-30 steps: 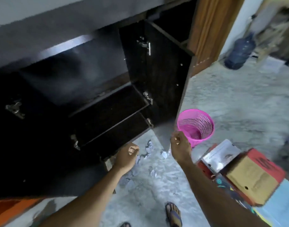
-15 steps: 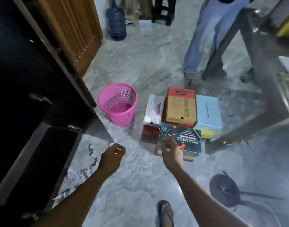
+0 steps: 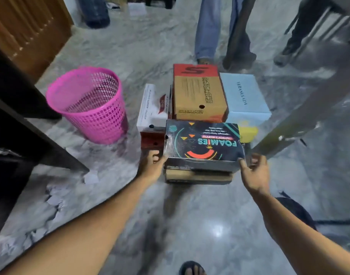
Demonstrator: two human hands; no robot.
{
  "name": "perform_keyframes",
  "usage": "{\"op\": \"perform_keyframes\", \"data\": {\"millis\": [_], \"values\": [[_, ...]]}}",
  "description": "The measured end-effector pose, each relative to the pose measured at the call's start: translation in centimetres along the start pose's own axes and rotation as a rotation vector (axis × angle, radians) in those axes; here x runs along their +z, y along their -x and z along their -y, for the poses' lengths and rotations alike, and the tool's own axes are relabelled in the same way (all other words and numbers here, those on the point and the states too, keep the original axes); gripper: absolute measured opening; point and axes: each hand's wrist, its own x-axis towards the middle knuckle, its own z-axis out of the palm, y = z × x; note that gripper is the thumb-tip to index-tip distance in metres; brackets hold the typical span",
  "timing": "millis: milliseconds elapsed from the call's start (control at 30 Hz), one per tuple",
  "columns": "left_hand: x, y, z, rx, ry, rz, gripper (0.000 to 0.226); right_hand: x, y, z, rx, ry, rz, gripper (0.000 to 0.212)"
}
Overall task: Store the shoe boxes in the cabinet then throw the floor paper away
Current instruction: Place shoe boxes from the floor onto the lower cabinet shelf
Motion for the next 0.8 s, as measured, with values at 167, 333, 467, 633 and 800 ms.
{"op": "perform_keyframes", "data": {"millis": [167,333,467,633,800], "values": [[4.3,-4.4,2.8,-0.013,0.038,0.050,0.079,4.1,-5.9,-4.5,0.035,-0.107,0.121,0.097],[5.1,-4.7,4.0,0.028,0.147,0.021,0.076,5.1,-6.3,-4.6,-0.069,-0.186,0.168,0.064],[2.0,-1.9,5.0,0.073,0.268,-0.052,0.050,3.9,-3.1,-3.2,-0.069,-0.320,0.249,0.068],[-5.0,0.9,7.6,0.050,0.480,0.008,0.037,4.3,1.3,0.5,-0.048,-0.523,0.495,0.055],[-12.3,4.1,13.3,0.051,0.531,-0.098,0.016,8.6,5.9,3.0,0.019,-0.475,0.897,0.074]]}}
